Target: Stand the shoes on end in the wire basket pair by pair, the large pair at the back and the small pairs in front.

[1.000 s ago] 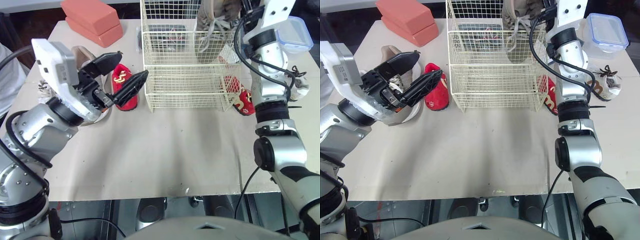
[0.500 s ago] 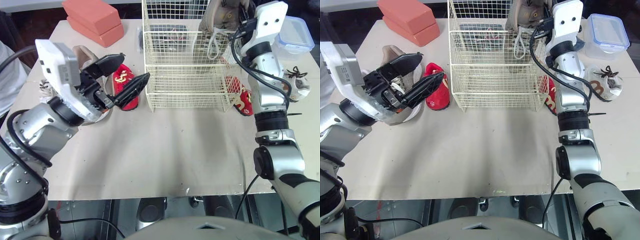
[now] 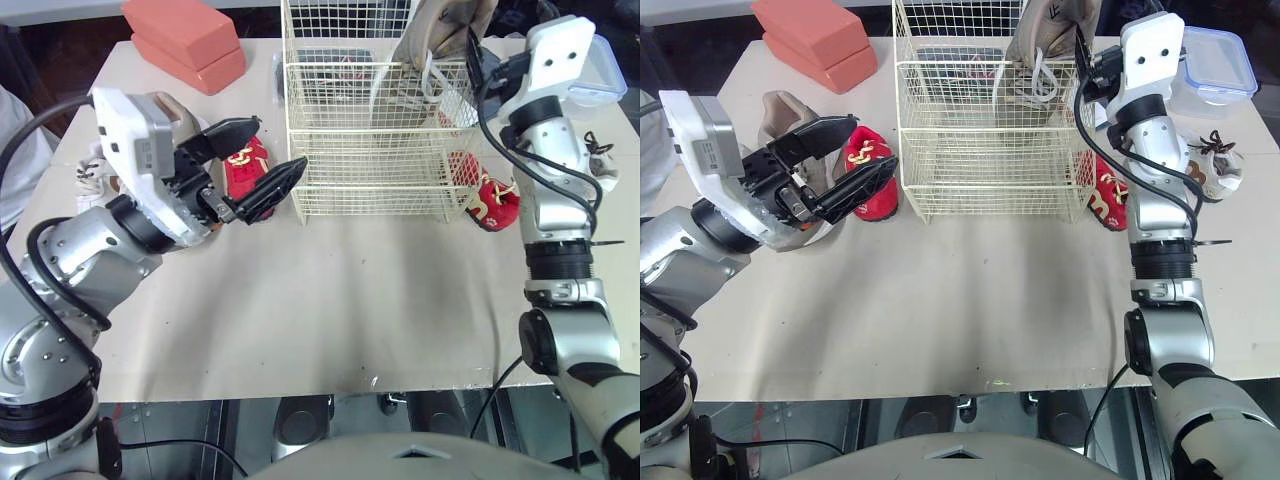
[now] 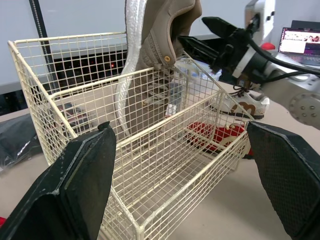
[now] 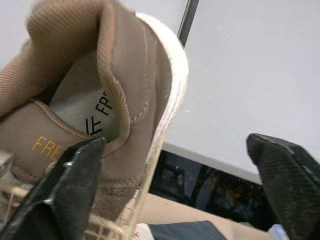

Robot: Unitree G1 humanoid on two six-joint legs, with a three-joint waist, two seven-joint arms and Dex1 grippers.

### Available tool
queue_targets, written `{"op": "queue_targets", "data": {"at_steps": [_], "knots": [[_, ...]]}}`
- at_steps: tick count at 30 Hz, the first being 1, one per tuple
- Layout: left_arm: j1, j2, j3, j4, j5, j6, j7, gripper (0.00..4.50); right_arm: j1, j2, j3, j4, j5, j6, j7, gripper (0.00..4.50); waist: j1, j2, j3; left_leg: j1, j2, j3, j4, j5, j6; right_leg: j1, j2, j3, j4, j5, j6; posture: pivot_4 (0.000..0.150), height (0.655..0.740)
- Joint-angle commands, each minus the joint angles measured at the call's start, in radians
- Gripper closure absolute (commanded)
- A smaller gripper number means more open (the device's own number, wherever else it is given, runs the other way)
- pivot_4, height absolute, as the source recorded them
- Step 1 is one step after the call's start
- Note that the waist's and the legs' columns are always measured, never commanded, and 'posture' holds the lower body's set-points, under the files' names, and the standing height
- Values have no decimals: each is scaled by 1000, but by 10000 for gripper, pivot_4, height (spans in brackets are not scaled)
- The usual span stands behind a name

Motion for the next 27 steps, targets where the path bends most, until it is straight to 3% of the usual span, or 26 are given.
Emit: {"op": "queue_targets", "data": {"at_steps": [1,6,12,15,20,27], "knots": [[19,-3,19,-3,22,-39,-41,0,29,-40,-33,-128,43,5,48,261,0,0,0,0,0,0,0,0,0,0,0,0,0,0,0,1500,6860],[60,-7,48,41,73,-69,-70,0,86,-60,-70,-276,214,62,162,261,-1,0,0,1,0,0,0,0,0,0,1,0,0,0,0,1500,6860],[25,-7,93,195,183,-106,-40,0,222,-143,-29,-523,532,332,425,261,3,0,0,1,1,0,0,0,0,0,2,0,0,0,0,1500,6860],[-9,5,105,293,210,-106,-54,0,279,-161,-10,-608,622,417,477,261,3,0,0,0,1,-1,0,0,1,0,1,-1,-1,0,0,1500,6860],[-101,58,126,535,282,-91,-68,0,341,-186,38,-717,715,528,541,261,1,0,0,1,1,-1,0,0,1,0,2,-1,-1,0,0,1500,6860],[-226,159,39,941,442,-105,-187,0,357,-158,109,-745,662,498,570,261,4,-2,0,0,1,0,-1,-1,1,0,2,-3,-1,-2,3,1500,6860]]}}
